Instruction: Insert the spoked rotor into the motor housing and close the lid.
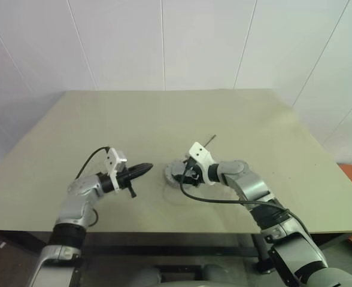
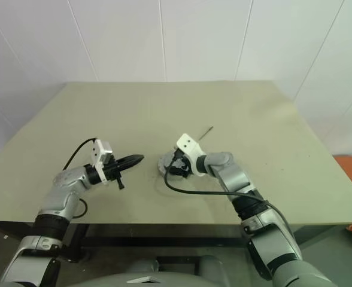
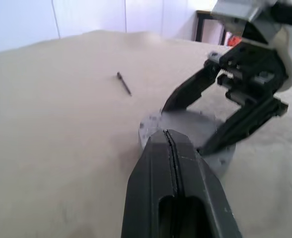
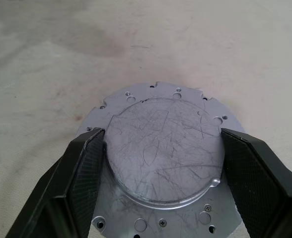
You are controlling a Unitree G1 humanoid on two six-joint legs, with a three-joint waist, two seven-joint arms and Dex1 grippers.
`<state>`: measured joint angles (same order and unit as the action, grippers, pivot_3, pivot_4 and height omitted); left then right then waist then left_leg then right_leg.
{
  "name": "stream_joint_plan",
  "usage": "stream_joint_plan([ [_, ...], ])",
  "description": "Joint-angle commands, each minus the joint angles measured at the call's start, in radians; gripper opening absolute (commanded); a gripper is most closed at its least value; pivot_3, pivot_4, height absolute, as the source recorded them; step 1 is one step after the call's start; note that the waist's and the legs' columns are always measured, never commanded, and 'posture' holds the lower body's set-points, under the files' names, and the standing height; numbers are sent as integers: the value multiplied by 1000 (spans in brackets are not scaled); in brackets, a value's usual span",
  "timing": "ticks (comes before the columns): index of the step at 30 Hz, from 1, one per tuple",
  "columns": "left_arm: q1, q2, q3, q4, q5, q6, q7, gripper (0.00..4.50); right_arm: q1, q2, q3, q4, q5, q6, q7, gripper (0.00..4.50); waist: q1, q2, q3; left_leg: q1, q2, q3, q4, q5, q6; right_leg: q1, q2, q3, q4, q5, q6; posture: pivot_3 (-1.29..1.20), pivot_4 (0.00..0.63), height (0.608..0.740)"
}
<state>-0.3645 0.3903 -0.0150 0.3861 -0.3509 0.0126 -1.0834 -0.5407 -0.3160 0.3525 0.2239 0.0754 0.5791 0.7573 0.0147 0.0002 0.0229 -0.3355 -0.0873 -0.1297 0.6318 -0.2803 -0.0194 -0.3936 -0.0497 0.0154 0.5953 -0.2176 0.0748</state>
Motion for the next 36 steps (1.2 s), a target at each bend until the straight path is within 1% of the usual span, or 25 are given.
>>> stream_joint_plan([
  [1,-107,-38,-48,48,35,-18,-30,0,67,-50,104,153,-102,82,-2,3243,0,0,-1,0,0,0,0,0,0,0,0,0,0,0,0,0,0,740],
  [5,-204,-90,-102,148,93,-1,-25,0,65,-41,87,149,-83,103,-6,3243,-1,1,-4,1,0,0,0,0,0,1,0,0,0,0,0,0,0,740],
  [10,-266,-131,-187,230,179,36,-26,0,65,-26,55,120,-49,131,-11,3243,-1,2,-4,2,0,-1,-1,0,0,0,2,0,0,0,1,0,0,740],
  [12,-277,-138,-209,249,206,41,-26,0,65,-21,44,108,-37,141,-10,3243,-1,2,-4,6,0,-1,0,0,1,0,2,0,0,0,1,0,0,740],
  [17,-288,-146,-258,282,280,84,0,0,67,-11,15,78,-14,148,-20,3243,1,1,-4,7,-1,-2,-1,0,0,1,1,-1,-1,-1,2,0,0,740],
  [21,-274,-139,-303,270,325,141,-10,0,56,30,-81,37,59,173,-36,3243,1,1,-4,7,-1,-3,-2,0,1,2,0,-1,-1,-2,4,0,0,740],
  [23,-270,-136,-306,261,328,158,-19,0,55,40,-121,7,98,202,-27,3970,1,1,-4,7,-1,-4,-2,0,1,2,0,-2,-1,-3,4,0,0,740],
  [25,-268,-135,-305,253,330,171,-24,0,56,39,-135,-10,115,218,-22,4482,0,1,-3,7,-1,-4,-2,-1,1,2,-1,-2,-1,-3,5,0,0,740],
  [30,-264,-127,-312,227,323,234,-71,0,44,10,-165,-32,180,267,35,4482,-2,1,-3,5,-1,-4,-2,-1,1,0,-1,-2,-1,-3,5,0,0,740],
  [33,-259,-124,-315,212,324,257,-85,0,39,1,-199,-68,238,294,70,4482,-2,0,-3,1,-1,-4,-2,-1,2,-4,0,-2,-1,-3,5,0,0,740],
  [36,-256,-123,-318,200,327,275,-95,0,37,-27,-222,-90,273,309,98,4482,1,0,-3,-3,-1,-4,-3,-1,5,-9,-1,-2,-1,-1,10,0,0,740],
])
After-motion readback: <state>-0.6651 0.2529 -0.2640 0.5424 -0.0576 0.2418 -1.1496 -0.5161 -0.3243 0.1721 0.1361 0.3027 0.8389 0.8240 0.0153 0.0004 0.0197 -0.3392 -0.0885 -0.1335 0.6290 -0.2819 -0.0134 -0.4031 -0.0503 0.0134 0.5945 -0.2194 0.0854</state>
